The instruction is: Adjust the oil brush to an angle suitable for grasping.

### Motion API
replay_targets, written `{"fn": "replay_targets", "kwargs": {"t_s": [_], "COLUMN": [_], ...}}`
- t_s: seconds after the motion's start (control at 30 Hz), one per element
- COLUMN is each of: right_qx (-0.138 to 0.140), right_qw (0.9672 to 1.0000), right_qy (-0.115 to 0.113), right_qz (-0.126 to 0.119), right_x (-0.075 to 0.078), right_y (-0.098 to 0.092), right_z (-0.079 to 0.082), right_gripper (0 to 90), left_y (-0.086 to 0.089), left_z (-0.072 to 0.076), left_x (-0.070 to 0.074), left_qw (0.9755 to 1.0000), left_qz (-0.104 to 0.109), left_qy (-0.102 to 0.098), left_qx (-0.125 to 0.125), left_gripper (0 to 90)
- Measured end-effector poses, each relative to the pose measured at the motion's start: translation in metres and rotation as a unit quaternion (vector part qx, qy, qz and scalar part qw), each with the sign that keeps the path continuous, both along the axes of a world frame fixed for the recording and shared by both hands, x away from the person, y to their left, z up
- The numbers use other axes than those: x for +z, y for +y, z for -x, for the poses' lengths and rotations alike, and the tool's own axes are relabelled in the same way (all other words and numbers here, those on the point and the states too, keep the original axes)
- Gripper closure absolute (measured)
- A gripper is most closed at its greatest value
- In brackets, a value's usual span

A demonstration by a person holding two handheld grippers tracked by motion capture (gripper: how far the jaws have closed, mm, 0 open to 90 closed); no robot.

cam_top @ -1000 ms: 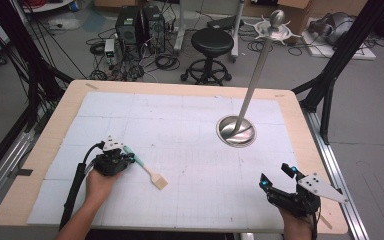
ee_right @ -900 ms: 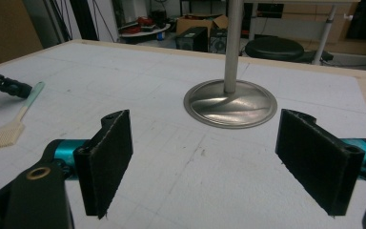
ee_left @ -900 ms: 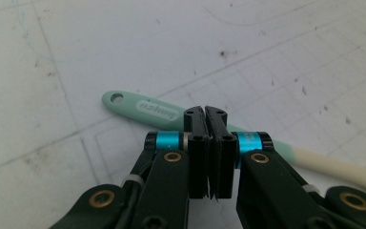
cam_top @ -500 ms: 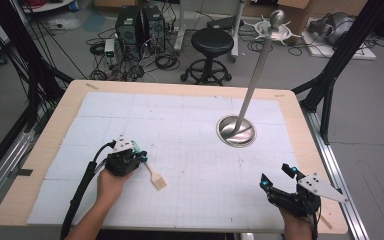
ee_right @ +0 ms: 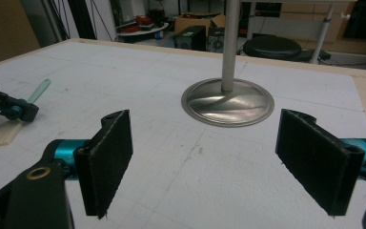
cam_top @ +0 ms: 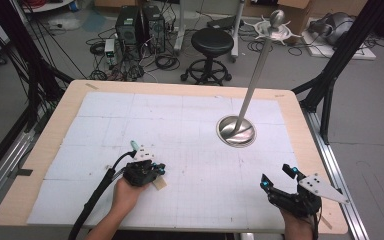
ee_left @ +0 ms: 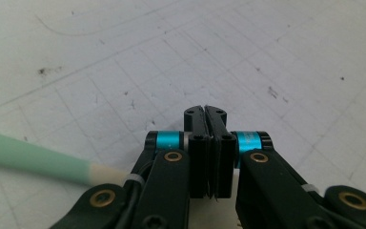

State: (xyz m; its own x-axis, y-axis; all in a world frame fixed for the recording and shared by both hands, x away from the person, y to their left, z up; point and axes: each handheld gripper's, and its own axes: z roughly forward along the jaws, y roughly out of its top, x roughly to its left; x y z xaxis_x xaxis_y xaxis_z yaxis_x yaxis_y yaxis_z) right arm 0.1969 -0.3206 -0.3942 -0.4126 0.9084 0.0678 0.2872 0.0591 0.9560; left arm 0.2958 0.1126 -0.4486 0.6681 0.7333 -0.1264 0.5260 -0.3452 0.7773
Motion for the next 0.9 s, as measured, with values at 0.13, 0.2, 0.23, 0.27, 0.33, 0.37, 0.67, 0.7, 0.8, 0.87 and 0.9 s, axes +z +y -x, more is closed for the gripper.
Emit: {"fn": "replay_targets", "kwargs": {"t_s": [0.13,0.2,0.23,0.27,0.33,0.37,0.67,0.7,0.8,0.87,0.9], "right_qx": [0.001,0.001,0.000,0.000,-0.001,-0.002,-0.002,-0.002,-0.003,-0.003,-0.003], "right_qw": [1.0000,1.0000,1.0000,1.0000,1.0000,1.0000,1.0000,1.0000,1.0000,1.0000,1.0000], "right_qy": [-0.001,-0.002,-0.001,-0.001,-0.003,-0.002,-0.001,-0.001,-0.001,-0.001,0.000], "right_qz": [0.002,0.002,0.002,0.002,0.001,0.001,-0.001,0.000,-0.001,-0.001,-0.001], "right_x": [0.000,0.001,0.001,0.001,0.001,0.001,0.000,0.000,0.000,0.000,0.000], "right_y": [0.000,0.000,0.000,0.000,0.000,0.000,0.001,0.001,0.001,0.001,0.001], "right_z": [0.000,0.001,0.001,0.001,0.001,0.001,0.002,0.002,0.002,0.001,0.002], "right_gripper": [19.3,19.3,19.3,19.3,19.3,19.3,19.3,19.3,19.3,19.3,19.3], "left_y": [0.000,0.001,0.002,0.003,0.007,0.009,0.029,0.031,0.039,0.044,0.048], "left_z": [0.003,0.005,0.006,0.008,0.011,0.013,0.030,0.032,0.038,0.041,0.042], "left_x": [0.001,0.002,0.002,0.002,0.003,0.003,0.005,0.005,0.006,0.007,0.008], "left_qw": [1.0000,0.9999,0.9999,0.9999,0.9999,0.9999,0.9996,0.9996,0.9994,0.9993,0.9993], "left_qz": [-0.007,-0.010,-0.011,-0.011,-0.013,-0.012,-0.022,-0.022,-0.028,-0.031,-0.030], "left_qy": [-0.001,0.003,0.003,0.003,0.003,0.006,0.009,0.009,0.011,0.011,0.012], "left_qx": [-0.003,-0.004,-0.004,-0.006,-0.008,-0.008,-0.015,-0.015,-0.019,-0.017,-0.016], "left_gripper": [88.1,88.9,89.0,89.1,89.2,89.2,89.1,89.1,89.1,89.1,89.1]}}
